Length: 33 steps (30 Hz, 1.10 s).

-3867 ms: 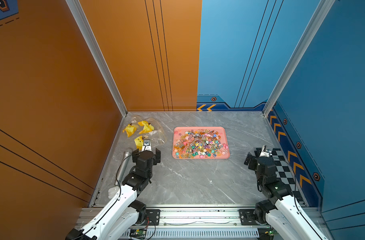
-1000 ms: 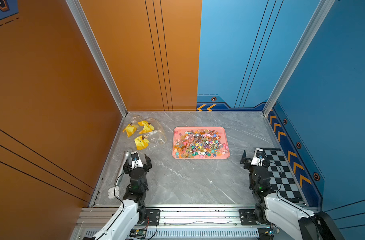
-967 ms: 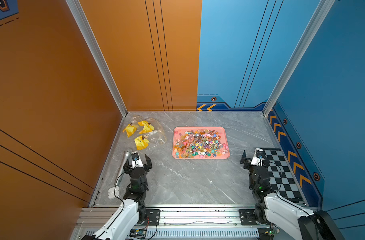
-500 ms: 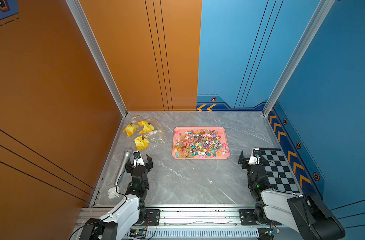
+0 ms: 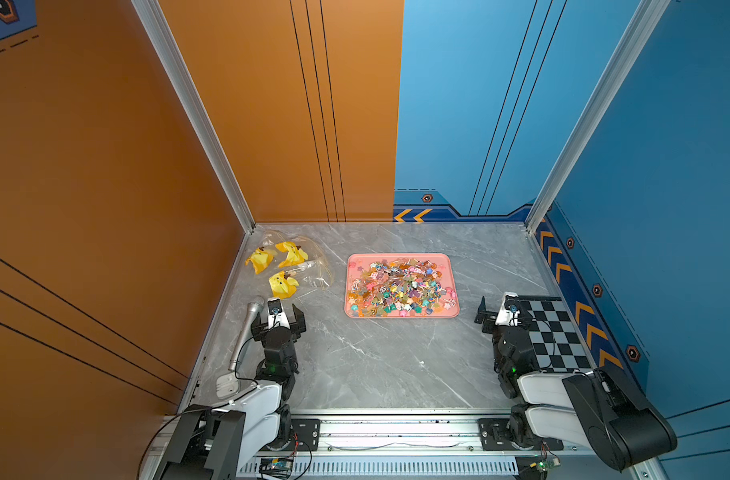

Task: Pour candies out of the ziploc bag
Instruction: Reset both arms

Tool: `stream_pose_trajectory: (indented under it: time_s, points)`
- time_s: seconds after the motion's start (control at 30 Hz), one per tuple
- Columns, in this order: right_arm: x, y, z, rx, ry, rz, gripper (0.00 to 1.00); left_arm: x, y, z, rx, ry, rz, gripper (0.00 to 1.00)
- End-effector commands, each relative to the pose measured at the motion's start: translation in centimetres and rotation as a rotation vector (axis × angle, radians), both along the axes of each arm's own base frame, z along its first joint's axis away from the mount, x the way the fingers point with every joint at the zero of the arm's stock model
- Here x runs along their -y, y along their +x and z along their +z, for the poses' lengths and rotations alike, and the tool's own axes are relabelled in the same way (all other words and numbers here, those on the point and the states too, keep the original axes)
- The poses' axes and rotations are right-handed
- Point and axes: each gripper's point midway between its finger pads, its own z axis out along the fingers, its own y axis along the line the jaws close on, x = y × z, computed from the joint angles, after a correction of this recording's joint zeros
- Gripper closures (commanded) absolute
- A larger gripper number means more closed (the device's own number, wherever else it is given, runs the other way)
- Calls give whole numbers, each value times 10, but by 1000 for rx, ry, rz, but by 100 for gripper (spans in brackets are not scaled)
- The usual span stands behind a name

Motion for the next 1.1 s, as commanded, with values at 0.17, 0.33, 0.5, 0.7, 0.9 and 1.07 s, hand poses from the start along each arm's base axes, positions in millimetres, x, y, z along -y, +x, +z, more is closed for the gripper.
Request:
stream_pose_trajectory:
  time_s: [0.17, 0.33, 0.5, 0.7, 0.9, 1.07]
  points:
    - [9, 6, 11, 41, 18, -31, 0, -3, 10, 20, 87, 4, 1, 2]
    - [12, 11, 11, 33, 16, -41, 0, -1, 19, 21, 104, 15, -15, 2]
    - [19, 17, 4, 31, 23, -62, 0, 0, 19, 21, 96, 36, -18, 2]
    - [18, 23, -5, 22, 14, -58, 0, 0, 20, 20, 94, 41, -30, 2]
    - [12, 25, -9, 9, 5, -23, 0, -9, 18, 20, 109, 10, -2, 2]
    - [2, 31, -16, -19, -17, 30, 0, 1, 17, 20, 107, 19, -58, 2]
